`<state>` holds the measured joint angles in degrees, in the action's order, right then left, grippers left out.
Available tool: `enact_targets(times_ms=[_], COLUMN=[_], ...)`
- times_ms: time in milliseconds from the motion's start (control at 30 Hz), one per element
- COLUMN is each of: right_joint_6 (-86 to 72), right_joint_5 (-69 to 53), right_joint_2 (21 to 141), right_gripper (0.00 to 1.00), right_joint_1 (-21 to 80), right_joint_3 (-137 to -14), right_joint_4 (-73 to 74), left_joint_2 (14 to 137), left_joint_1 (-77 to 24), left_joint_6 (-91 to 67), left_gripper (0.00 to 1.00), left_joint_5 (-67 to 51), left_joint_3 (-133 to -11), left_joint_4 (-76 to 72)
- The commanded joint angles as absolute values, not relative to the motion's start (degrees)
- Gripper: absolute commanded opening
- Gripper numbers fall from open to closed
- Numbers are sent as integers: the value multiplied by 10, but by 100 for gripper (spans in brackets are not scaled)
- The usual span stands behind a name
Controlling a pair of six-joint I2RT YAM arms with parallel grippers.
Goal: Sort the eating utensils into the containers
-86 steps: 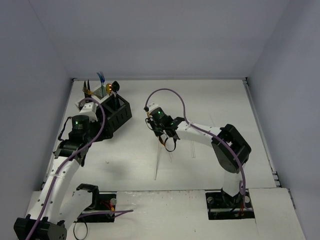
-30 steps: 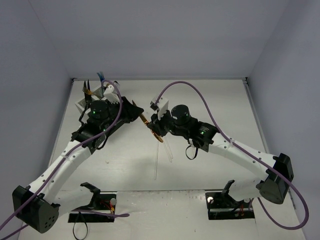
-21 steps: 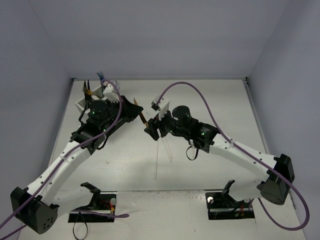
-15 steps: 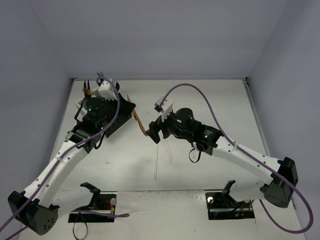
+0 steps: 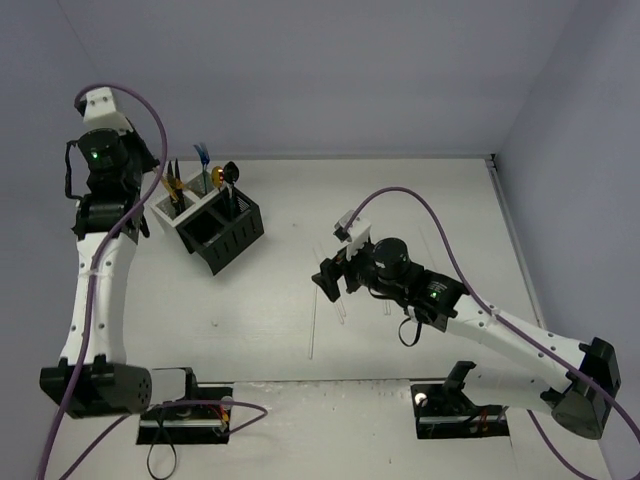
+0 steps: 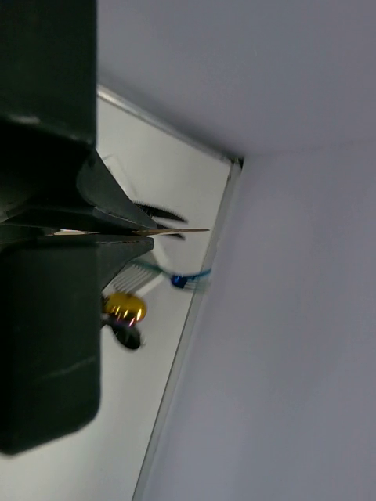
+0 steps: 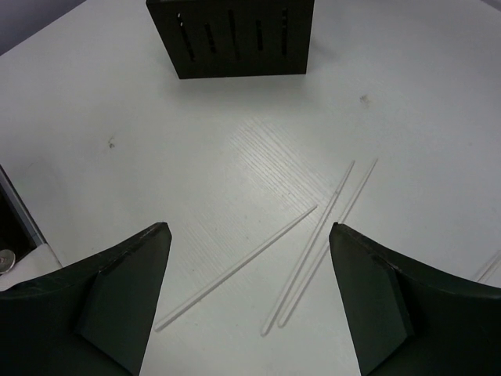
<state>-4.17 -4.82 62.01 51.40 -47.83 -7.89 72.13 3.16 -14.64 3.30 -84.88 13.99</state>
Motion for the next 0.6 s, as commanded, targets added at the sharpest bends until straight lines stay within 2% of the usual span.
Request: enact_targets(times_ms=[0,167,500,567], right_joint_6=[-59,-64,-72,-73], right_joint_5=[-37,-35,-33,-31], right_joint_2=[594,578,571,571], right_gripper=[80,80,80,80], right_joint_1=[511,506,495,492], right_joint_3=[-467,-435,-405,-402], right_joint_4=[-115,-110,-107,-106], left_joint_2=[781,854,921,925], left_joint_1=[77,100,111,110], left_joint_6=[-125,-131,-155,-161], left_gripper=[0,0,0,5], left_joint_5=[43,42,25,22], left_joint_3=[-874,-883,-830,-823], left_joint_4=[71,43,-42,-40])
